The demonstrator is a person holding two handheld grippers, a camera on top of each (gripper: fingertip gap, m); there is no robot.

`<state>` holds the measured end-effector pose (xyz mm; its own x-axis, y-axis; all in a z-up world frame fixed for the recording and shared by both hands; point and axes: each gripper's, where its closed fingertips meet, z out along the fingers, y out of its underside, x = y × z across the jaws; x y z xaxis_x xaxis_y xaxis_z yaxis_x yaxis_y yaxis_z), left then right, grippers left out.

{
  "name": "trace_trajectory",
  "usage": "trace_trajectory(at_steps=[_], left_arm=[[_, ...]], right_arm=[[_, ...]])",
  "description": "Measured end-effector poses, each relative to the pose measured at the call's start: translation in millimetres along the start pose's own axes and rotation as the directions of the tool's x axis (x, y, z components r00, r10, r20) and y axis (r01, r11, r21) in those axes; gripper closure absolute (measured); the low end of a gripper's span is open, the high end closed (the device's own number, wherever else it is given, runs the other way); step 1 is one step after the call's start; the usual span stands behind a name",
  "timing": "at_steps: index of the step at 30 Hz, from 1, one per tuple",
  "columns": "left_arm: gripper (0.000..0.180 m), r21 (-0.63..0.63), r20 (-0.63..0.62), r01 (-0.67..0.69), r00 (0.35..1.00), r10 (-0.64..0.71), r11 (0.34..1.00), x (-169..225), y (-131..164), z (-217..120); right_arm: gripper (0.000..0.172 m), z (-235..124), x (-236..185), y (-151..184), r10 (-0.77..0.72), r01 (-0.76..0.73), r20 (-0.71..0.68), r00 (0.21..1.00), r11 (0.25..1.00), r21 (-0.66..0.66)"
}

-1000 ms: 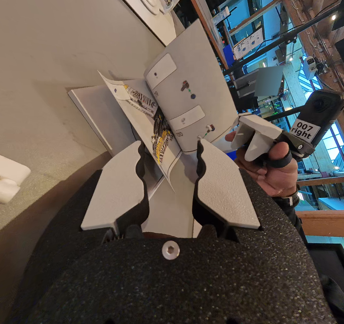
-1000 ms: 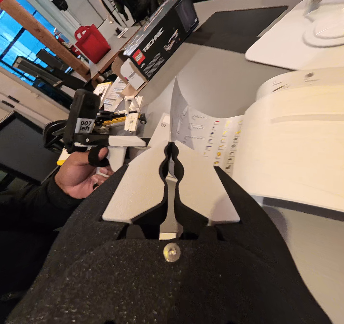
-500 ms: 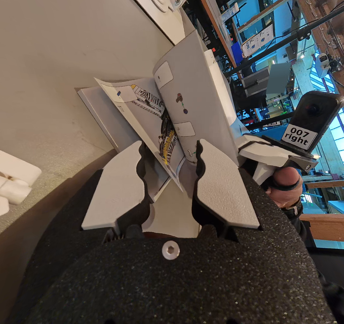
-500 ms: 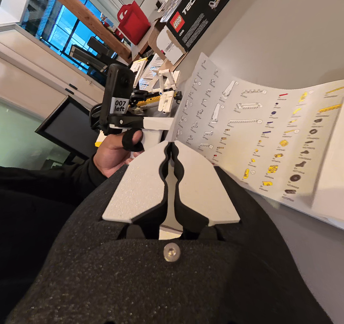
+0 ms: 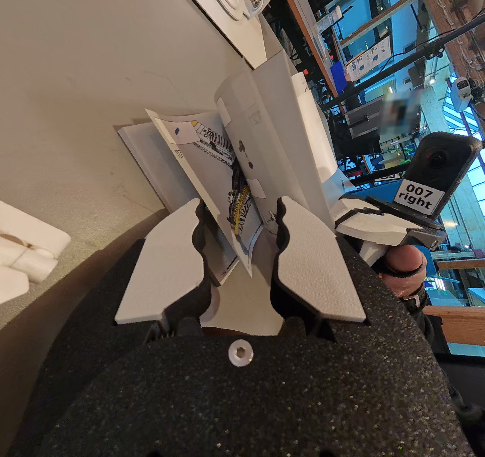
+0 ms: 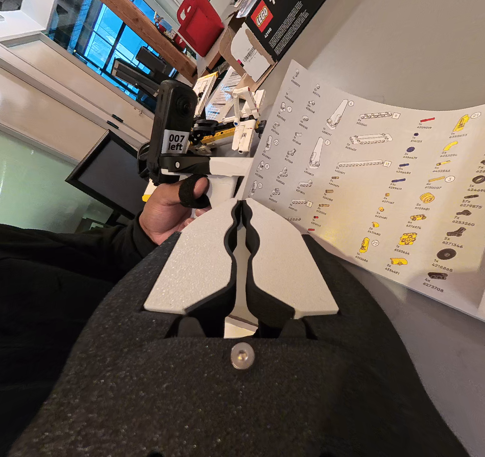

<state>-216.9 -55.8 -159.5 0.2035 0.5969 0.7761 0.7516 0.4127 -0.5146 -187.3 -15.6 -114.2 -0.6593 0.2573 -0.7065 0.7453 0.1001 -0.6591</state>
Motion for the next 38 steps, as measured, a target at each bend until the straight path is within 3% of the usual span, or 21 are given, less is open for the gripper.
trace_trajectory(at_steps=[32,38], left_arm=[[0.127,-0.01,0.011,0.004,1.0,-0.004,1.0,-3.1,0.5,-0.2],[0.127,-0.011,0.012,0.004,1.0,-0.004,1.0,-3.2,0.7,-0.1]], right_arm=[[0.17,6.1,-1.2,7.0,0.025,-0.024,0.046,0.999,1.0,-0.017],[0.169,6.3,4.2,3.0,-0.084,0.083,-0.029,0.996,0.996,-0.01]])
